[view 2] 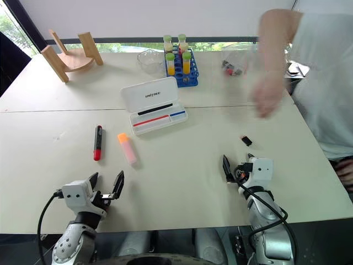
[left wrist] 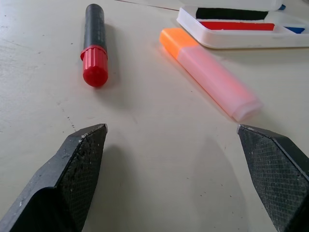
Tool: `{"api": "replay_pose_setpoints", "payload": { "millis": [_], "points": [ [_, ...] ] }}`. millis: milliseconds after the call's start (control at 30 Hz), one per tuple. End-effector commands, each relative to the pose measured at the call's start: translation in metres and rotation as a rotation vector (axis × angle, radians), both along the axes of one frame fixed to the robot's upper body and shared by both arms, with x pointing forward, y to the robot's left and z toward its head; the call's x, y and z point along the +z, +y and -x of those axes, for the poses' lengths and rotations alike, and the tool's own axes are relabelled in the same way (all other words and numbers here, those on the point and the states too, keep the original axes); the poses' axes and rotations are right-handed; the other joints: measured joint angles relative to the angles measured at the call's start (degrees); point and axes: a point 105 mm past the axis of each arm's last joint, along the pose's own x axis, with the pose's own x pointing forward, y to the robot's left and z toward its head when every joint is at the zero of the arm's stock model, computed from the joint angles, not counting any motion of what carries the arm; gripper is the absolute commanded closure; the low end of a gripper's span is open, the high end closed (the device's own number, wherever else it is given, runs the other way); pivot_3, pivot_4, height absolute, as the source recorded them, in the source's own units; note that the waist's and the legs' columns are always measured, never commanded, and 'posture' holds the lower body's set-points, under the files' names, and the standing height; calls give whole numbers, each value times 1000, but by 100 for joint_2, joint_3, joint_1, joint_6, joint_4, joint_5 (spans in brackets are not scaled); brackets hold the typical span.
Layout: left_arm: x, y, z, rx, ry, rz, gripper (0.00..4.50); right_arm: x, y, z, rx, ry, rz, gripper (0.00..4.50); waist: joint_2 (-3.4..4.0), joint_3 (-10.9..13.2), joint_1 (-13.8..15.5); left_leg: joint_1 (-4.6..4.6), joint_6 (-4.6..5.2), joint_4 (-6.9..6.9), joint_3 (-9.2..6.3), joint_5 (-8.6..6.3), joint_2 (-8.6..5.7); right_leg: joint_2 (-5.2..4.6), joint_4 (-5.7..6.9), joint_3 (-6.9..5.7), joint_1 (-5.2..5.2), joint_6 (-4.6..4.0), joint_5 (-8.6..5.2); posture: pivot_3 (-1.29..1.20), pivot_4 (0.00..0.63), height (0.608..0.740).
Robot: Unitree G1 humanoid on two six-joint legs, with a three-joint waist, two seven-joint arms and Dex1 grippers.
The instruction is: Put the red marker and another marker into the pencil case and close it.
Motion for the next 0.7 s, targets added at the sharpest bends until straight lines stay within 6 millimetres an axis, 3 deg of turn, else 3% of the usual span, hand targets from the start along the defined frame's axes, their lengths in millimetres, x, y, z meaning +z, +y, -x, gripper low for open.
{"api": "replay_pose_setpoints", "payload": {
  "millis": [33,700],
  "points": [
    [10,0,-1,1,-25,-22,48,-6,0,3,-2,30,1,0,-1,0,0,0,0,0,0,0,0,0,0,0,0,0,0,0,150,740],
    [25,-6,-5,-3,-39,-10,48,-4,1,2,1,30,4,0,-2,-1,0,0,0,1,0,0,0,0,0,1,0,0,0,0,150,740]
  ]
}}
